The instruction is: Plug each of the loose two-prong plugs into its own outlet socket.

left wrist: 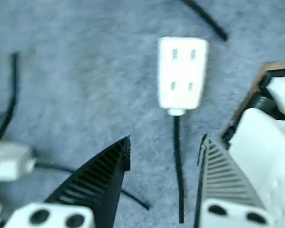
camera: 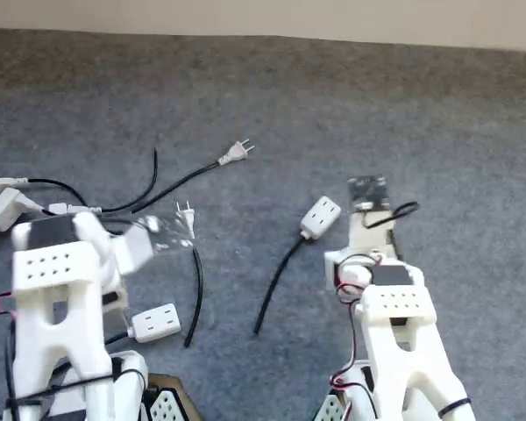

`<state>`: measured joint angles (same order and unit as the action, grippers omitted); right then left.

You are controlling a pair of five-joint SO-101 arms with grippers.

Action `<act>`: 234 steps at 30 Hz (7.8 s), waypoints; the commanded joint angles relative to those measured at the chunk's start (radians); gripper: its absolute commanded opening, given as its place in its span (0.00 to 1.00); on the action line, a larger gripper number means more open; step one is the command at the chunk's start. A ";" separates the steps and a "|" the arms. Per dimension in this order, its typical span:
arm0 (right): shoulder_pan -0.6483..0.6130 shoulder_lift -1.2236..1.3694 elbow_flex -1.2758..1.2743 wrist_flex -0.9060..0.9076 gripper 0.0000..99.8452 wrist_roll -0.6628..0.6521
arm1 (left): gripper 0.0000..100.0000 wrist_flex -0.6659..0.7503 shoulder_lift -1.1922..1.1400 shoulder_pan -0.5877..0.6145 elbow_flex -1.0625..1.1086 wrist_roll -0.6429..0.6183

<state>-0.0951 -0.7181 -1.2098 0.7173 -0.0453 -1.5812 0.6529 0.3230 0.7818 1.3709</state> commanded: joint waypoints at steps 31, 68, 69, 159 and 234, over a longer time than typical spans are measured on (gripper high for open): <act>-0.702 1.392 1.885 0.766 0.36 0.402 | 0.21 0.497 -0.921 0.963 -0.928 -0.562; -0.720 1.570 1.851 0.725 0.02 0.341 | 0.21 0.491 -1.236 0.972 -1.218 -0.559; -0.720 1.570 1.851 0.731 0.02 0.341 | 0.21 0.491 -1.236 0.972 -1.216 -0.559; -0.700 0.607 0.533 0.240 0.23 -0.391 | 0.21 0.199 -1.153 0.819 -1.185 -0.555; -0.734 0.076 0.220 -0.116 0.00 -0.224 | 0.21 -0.060 -0.510 0.292 -0.937 -0.643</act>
<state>-0.8163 -0.4618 -0.7956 0.7879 -0.2816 -1.7423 -0.1189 0.7403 -0.3721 0.7419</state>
